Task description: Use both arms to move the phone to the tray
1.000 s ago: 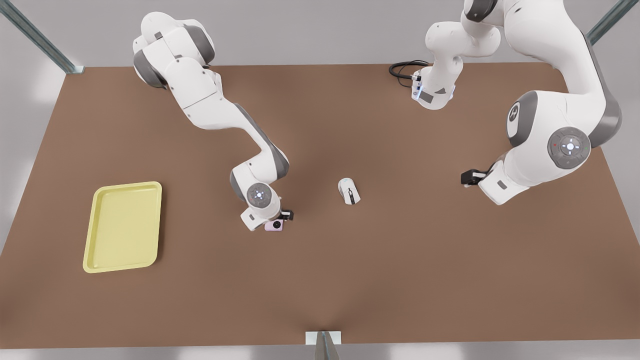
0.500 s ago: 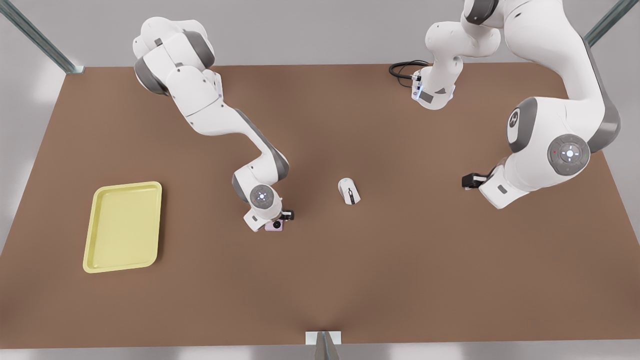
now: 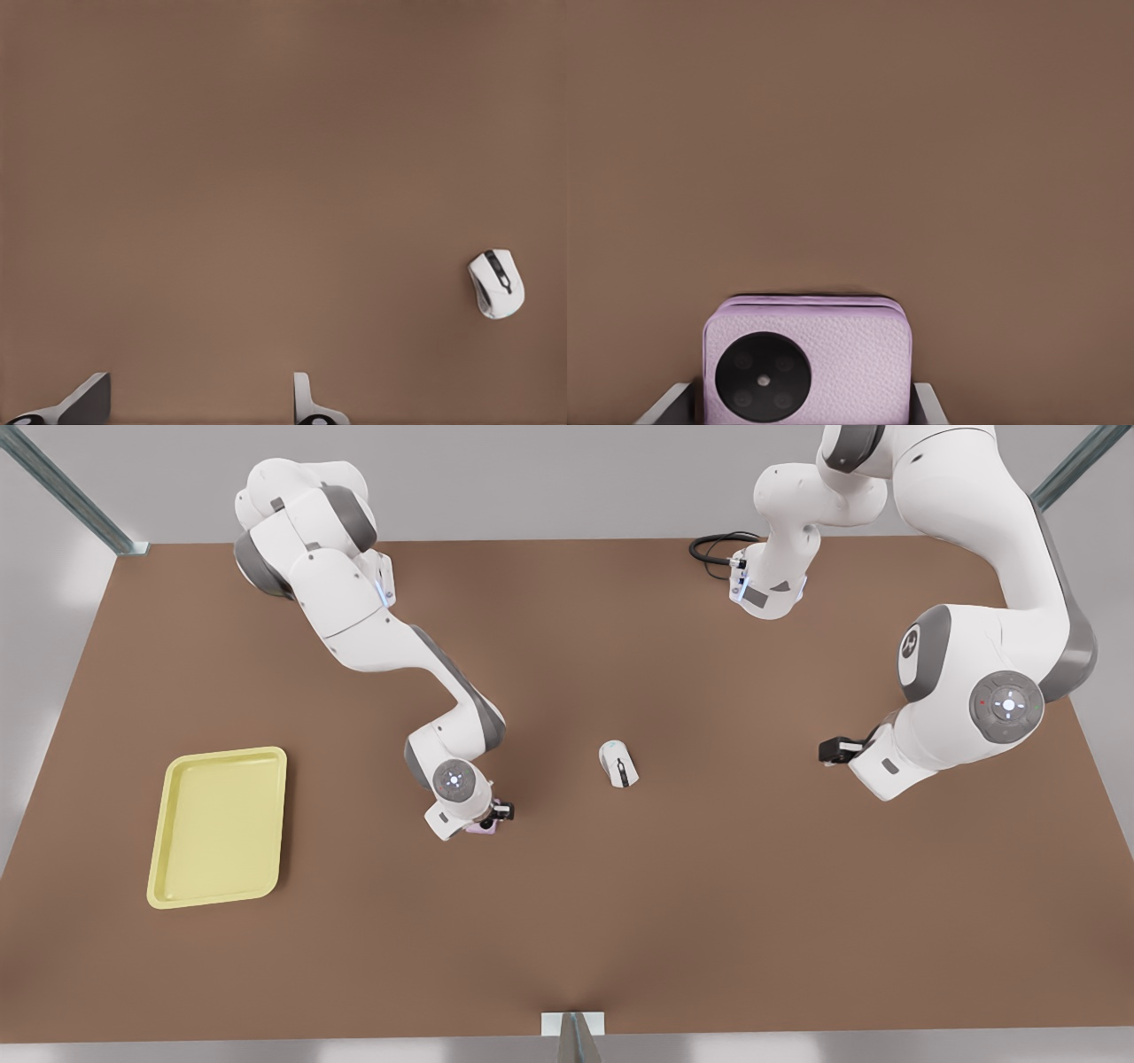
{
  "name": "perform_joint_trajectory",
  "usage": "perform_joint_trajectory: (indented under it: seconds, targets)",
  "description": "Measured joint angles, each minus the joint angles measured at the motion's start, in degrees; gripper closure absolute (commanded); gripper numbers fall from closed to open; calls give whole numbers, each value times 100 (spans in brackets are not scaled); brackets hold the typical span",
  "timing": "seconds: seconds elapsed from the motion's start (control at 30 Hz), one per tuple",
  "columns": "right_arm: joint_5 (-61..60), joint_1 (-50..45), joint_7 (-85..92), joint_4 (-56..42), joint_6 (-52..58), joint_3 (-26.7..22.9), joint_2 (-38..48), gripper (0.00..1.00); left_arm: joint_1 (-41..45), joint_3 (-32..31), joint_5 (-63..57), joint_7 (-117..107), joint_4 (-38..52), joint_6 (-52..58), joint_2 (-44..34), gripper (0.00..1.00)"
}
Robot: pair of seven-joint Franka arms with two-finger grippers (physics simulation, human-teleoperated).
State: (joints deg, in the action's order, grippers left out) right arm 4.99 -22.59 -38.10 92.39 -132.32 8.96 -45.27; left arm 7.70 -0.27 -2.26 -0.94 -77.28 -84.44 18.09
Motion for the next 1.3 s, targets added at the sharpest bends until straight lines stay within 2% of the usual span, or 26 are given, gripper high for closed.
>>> perform_joint_trajectory:
  seconds: [0.17,0.47,0.57,0.67,0.8,1.0,1.1,1.13,1.17,1.2,1.3]
  targets:
    - [-6,11,26,-6,-5,0,-9,22,-5,1,0,8,0,-29,8,0]
    - [-35,57,102,-13,5,9,75,26,2,1,1,18,8,-58,35,0]
    - [-39,332,169,64,180,10,396,26,3,-4,8,20,9,-61,40,0]
    - [-42,856,301,531,343,2,858,26,4,-8,15,22,9,-63,42,0]
    - [-42,2135,769,1210,432,-11,1356,26,4,-8,26,24,9,-65,44,0]
    - [-9,3974,2054,1477,506,-25,1522,26,5,-8,27,26,9,-67,48,0]
    - [51,4692,2839,1289,507,-93,1209,26,7,-8,27,27,9,-69,47,0]
    - [79,4836,3097,1252,482,-117,1113,24,6,-8,27,28,9,-70,48,0]
    - [104,4918,3341,1234,449,-137,1045,9,5,-8,27,28,9,-71,54,0]
    - [127,4961,3567,1224,422,-148,1008,0,4,-8,27,28,9,-71,62,0]
    - [168,4972,4175,1212,365,-157,1023,0,5,-8,26,29,9,-72,69,0]
